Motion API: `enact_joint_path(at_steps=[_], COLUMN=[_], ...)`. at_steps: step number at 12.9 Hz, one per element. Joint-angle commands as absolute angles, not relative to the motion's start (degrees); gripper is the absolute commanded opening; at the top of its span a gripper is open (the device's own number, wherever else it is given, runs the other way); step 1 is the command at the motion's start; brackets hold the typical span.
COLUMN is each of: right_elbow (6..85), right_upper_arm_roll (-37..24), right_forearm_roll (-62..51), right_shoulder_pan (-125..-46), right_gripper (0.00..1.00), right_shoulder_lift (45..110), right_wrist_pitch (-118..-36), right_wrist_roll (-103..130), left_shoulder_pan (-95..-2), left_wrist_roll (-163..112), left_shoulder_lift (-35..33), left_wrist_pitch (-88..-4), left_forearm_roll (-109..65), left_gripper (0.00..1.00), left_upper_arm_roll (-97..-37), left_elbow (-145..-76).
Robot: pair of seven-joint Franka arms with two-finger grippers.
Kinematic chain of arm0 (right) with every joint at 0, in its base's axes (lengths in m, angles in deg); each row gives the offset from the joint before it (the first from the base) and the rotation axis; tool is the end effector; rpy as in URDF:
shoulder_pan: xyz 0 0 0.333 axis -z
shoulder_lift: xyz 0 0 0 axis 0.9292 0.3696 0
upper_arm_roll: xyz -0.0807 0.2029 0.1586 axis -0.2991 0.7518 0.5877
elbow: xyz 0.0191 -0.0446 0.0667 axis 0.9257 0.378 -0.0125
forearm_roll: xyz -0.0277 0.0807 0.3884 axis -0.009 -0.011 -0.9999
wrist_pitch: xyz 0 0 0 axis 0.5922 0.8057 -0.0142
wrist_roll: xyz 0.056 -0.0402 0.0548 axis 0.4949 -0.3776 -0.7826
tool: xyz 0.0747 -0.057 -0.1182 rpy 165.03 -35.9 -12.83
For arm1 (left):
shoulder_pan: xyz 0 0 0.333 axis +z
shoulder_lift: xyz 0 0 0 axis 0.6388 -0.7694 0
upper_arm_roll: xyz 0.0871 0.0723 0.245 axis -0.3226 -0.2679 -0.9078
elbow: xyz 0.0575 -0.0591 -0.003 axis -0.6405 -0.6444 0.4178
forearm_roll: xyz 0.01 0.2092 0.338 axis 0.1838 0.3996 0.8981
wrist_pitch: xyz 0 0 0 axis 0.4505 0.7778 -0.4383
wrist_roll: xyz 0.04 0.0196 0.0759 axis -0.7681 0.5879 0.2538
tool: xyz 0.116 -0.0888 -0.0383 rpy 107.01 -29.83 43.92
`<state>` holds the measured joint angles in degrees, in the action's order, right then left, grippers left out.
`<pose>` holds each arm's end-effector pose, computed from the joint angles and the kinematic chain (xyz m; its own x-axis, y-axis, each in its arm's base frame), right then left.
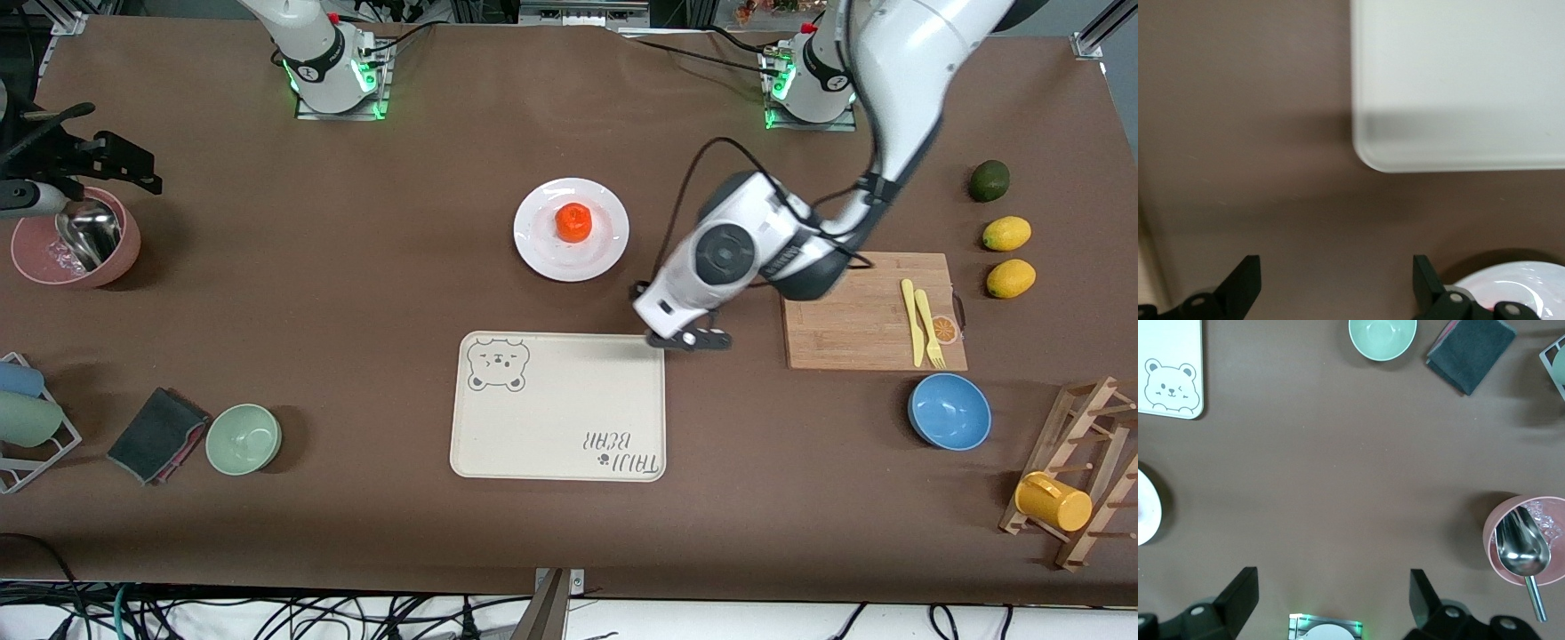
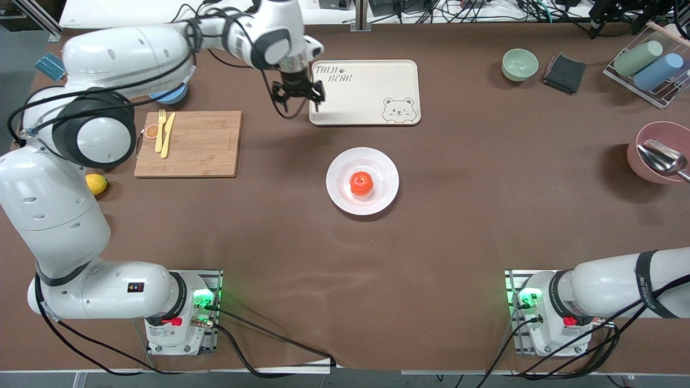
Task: Place orange and plate with both arms
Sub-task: 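Withdraw the left gripper while the right gripper reaches the plate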
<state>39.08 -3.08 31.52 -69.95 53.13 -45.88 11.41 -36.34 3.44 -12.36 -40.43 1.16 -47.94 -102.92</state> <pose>0.5376 -0.0054 0.5131 0.9856 0.1109 -0.1279 0.1099 -0.9938 -0.0152 0.5580 -0.3129 0.2138 0.9751 -0.0187 -0.2210 -0.0113 -0.9993 0.0346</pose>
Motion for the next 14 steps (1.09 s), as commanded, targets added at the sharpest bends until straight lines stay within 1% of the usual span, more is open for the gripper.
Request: enact_joint_path(at_steps=[1, 3, 5, 7, 8, 10, 12, 13, 14], right_elbow=[38.84, 38.84, 39.2, 39.37, 39.72, 40.08, 41.64, 44.79, 50.3], right_upper_arm_roll=[-2.65, -2.64, -2.47, -2.47, -2.47, -2.38, -2.38, -2.29, -2.12], right_forearm_roll=[31.73, 31.64, 30.6, 23.16, 19.9, 12.96, 6.18, 2.76, -2.58], right_shoulder_pan=[-70.24, -71.47, -72.08, -72.35, -72.35, -73.05, -72.97, -73.05, -73.05], right_gripper=[1.0, 1.0, 1.0, 1.0, 1.0, 1.0, 1.0, 1.0, 1.0], right_shoulder_lift=[54.79, 55.76, 57.16, 59.18, 60.58, 63.22, 67.26, 68.41, 68.07], right_wrist_pitch=[-42.52, -39.96, -38.03, -32.51, -31.0, -31.42, -32.64, -36.48, -41.22], right_wrist_roll=[11.12, 11.65, 11.83, 12.0, 12.09, 12.09, 11.92, 10.96, 8.69], left_shoulder_pan=[-29.36, -22.34, -17.84, -16.85, -16.24, -14.66, -14.48, -13.87, -12.82], left_wrist_roll=[-1.95, -4.67, -8.8, -9.95, -10.04, -9.61, -9.43, -9.6, -9.78], left_shoulder_lift=[-11.25, -11.24, -11.07, -10.28, -9.84, -9.4, -6.95, -5.46, -4.92], left_wrist_pitch=[-37.66, -37.66, -36.87, -33.81, -33.27, -31.25, -29.93, -29.05, -28.26], left_forearm_roll=[0.67, 0.68, 0.77, 1.55, 5.39, 5.43, 5.43, 5.34, 5.08], left_gripper=[1.0, 1.0, 1.0, 1.0, 1.0, 1.0, 1.0, 1.0, 1.0], left_upper_arm_roll=[-47.68, -47.68, -47.85, -48.03, -47.68, -47.59, -47.85, -47.85, -47.5], left_elbow=[-101.87, -101.96, -101.87, -99.68, -98.54, -97.04, -96.95, -96.86, -96.77])
